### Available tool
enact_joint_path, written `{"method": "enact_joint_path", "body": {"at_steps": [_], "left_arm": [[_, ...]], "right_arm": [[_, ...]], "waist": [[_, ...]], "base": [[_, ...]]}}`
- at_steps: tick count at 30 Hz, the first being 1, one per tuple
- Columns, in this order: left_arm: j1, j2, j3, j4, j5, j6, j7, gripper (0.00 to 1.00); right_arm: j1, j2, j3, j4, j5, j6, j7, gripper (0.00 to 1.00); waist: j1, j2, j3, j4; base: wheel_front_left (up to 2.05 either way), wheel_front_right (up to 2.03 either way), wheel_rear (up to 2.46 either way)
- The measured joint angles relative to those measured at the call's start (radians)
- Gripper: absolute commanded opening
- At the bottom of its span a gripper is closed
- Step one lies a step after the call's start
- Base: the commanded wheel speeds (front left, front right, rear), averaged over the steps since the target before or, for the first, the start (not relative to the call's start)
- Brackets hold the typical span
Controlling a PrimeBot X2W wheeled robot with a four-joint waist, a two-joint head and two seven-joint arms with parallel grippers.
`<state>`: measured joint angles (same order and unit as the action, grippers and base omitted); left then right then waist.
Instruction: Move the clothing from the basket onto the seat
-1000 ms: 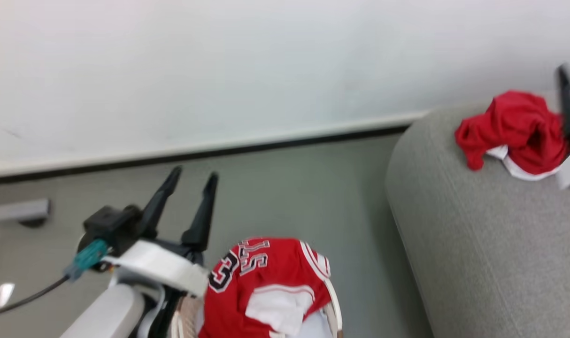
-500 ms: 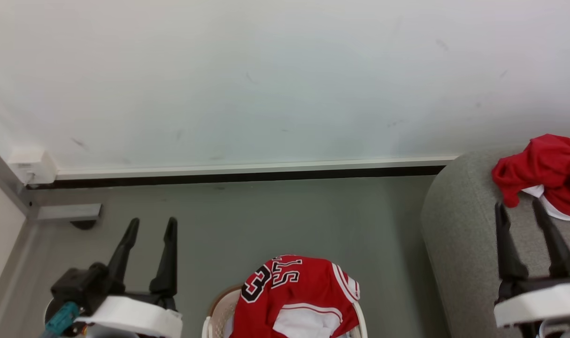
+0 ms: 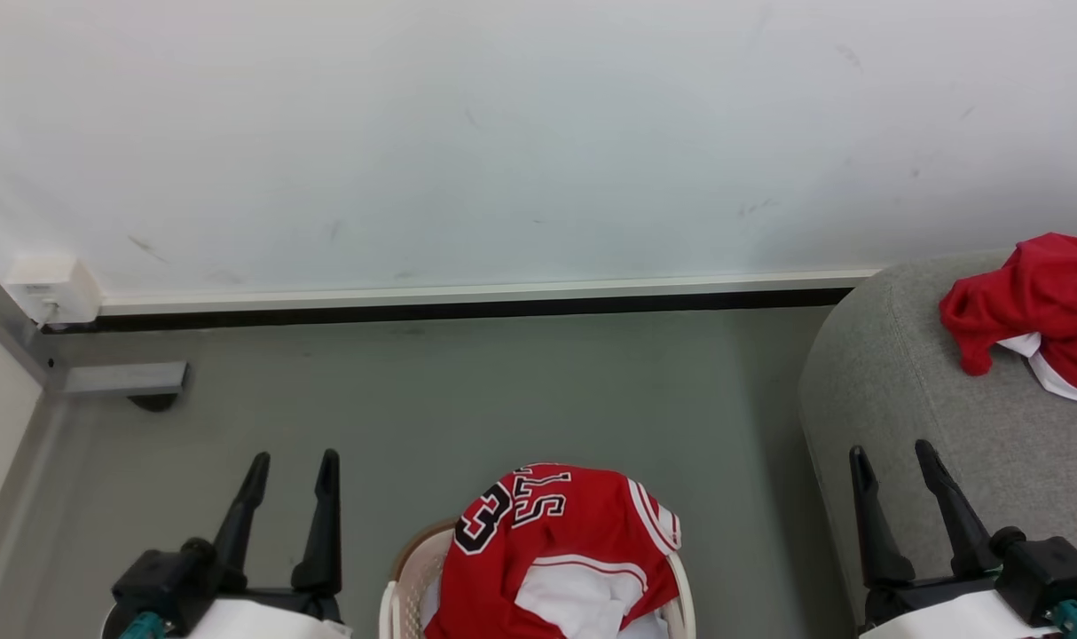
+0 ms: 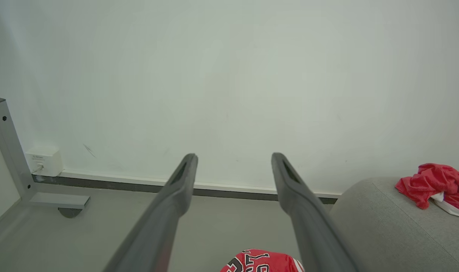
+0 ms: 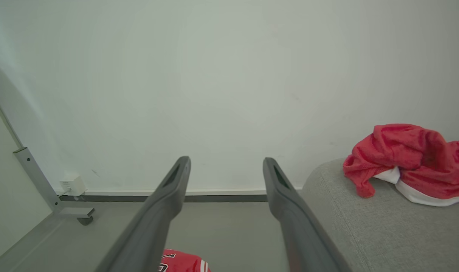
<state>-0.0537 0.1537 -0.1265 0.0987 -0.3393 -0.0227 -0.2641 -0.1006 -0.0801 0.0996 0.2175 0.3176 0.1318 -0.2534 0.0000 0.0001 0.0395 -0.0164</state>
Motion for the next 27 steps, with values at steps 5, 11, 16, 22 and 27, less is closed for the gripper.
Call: {"method": "enact_joint_path", "body": {"at_steps": [5,11,16,22,27], "left_arm": [[-0.006,-0.035,0.047,0.025,0.039,-0.043,0.000,1.00],[-0.007,-0.063,0.086,0.040,0.076,-0.069,0.000,1.00],[-0.007,-0.078,0.108,0.042,0.092,-0.082,0.000,1.00],[-0.034,-0.088,0.114,0.063,0.093,-0.093,0.000,1.00],[-0.090,-0.082,0.078,0.137,0.112,-0.100,0.000,1.00]], "right_arm": [[-0.023,0.010,0.023,0.011,0.000,0.000,-0.003,1.00],[-0.033,0.011,0.029,0.015,0.000,0.000,-0.005,1.00],[-0.041,0.012,0.035,0.014,0.000,0.000,-0.008,1.00],[-0.075,0.015,0.031,0.001,0.002,0.000,-0.009,1.00],[-0.123,0.016,0.023,-0.019,0.002,0.000,-0.009,1.00]], "waist": [[0.0000,0.0000,0.002,-0.005],[0.0000,0.0000,0.005,-0.010],[0.0000,0.0000,0.016,-0.016],[0.0000,0.0000,0.057,-0.033],[0.0001,0.0000,0.120,-0.060]], "base": [[0.00,0.00,0.00],[0.00,0.00,0.00],[0.00,0.00,0.00],[0.00,0.00,0.00],[0.00,0.00,0.00]]}}
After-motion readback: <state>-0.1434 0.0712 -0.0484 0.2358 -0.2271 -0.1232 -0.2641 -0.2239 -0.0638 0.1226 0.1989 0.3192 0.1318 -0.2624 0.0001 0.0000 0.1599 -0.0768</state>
